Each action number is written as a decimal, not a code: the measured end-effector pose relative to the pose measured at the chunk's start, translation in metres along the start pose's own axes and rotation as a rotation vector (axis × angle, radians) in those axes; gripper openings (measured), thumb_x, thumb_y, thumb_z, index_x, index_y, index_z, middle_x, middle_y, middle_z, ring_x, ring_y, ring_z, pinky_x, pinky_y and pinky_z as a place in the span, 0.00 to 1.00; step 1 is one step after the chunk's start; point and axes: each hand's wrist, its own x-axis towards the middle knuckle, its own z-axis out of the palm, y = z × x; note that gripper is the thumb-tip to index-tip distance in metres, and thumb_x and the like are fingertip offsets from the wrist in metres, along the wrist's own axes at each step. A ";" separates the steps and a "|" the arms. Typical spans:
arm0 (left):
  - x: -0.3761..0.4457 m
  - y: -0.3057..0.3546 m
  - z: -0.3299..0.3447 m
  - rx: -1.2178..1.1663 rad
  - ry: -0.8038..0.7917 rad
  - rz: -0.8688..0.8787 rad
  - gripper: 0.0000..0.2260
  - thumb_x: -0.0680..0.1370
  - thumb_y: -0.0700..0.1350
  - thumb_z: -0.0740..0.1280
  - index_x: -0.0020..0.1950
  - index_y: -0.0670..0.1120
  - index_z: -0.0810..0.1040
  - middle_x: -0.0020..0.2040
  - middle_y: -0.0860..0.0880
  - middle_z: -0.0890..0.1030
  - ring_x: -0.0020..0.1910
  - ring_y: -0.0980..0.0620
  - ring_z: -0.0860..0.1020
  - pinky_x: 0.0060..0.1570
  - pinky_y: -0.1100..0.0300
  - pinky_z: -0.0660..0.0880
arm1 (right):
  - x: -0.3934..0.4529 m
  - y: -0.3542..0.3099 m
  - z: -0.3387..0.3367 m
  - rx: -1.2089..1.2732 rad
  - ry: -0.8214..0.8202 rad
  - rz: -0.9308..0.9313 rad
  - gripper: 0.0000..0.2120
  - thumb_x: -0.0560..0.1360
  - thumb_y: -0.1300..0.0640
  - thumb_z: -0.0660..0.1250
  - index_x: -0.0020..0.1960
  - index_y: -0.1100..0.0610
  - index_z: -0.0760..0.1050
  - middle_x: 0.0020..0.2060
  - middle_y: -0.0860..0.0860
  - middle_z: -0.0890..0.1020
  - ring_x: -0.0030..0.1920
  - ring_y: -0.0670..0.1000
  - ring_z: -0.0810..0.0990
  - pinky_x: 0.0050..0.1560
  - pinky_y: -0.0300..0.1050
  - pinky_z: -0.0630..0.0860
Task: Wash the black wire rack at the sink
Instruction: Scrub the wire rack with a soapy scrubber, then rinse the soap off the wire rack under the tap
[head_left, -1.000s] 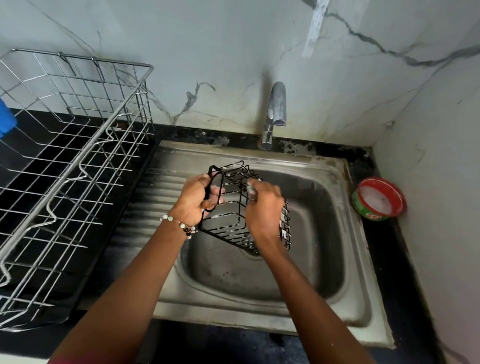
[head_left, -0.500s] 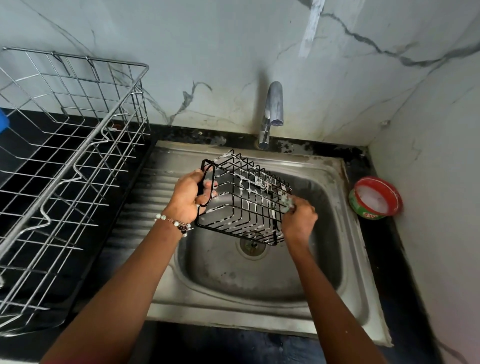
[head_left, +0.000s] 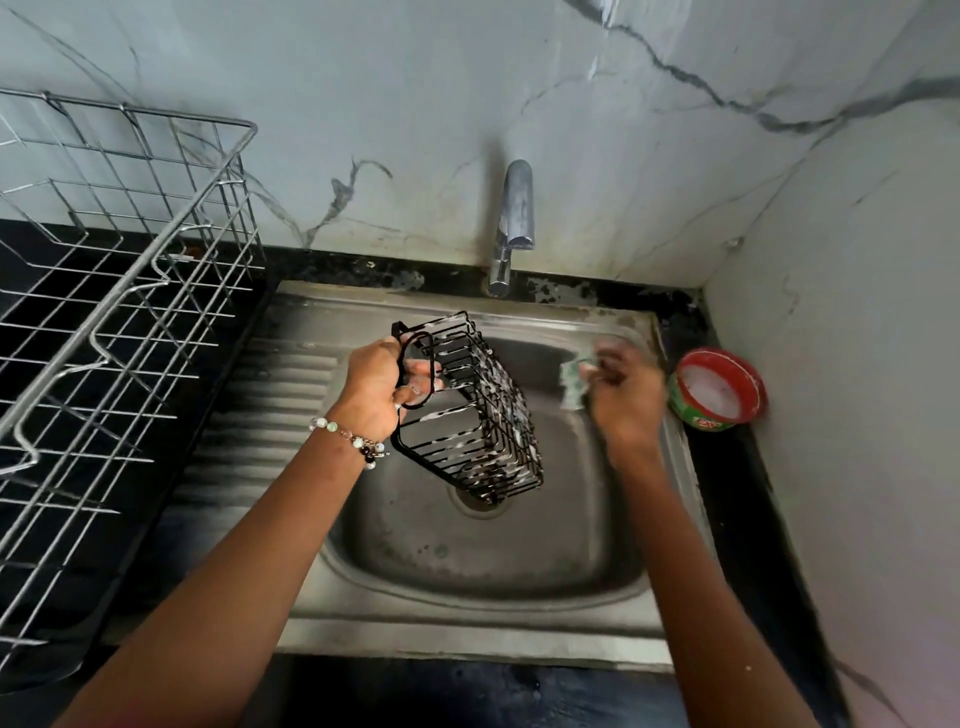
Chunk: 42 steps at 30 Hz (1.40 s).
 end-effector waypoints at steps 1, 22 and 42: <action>-0.001 0.001 0.002 0.011 -0.019 -0.003 0.16 0.83 0.38 0.46 0.41 0.44 0.69 0.29 0.49 0.64 0.16 0.58 0.59 0.17 0.67 0.46 | 0.015 0.001 -0.018 0.013 0.099 0.046 0.13 0.71 0.74 0.66 0.50 0.60 0.78 0.40 0.51 0.81 0.40 0.38 0.82 0.38 0.26 0.73; 0.015 0.008 0.021 0.106 0.105 -0.024 0.13 0.84 0.42 0.47 0.45 0.46 0.69 0.20 0.46 0.73 0.14 0.53 0.68 0.13 0.71 0.50 | 0.069 -0.010 0.014 -0.418 -0.318 -0.328 0.10 0.72 0.69 0.67 0.50 0.61 0.82 0.46 0.57 0.85 0.45 0.51 0.82 0.53 0.45 0.78; 0.018 0.026 -0.007 0.088 0.215 -0.032 0.12 0.84 0.41 0.49 0.56 0.42 0.71 0.35 0.43 0.72 0.19 0.53 0.69 0.14 0.67 0.52 | 0.098 -0.014 0.137 -0.837 -0.623 -0.433 0.42 0.74 0.67 0.61 0.78 0.52 0.39 0.78 0.54 0.46 0.77 0.57 0.44 0.71 0.65 0.57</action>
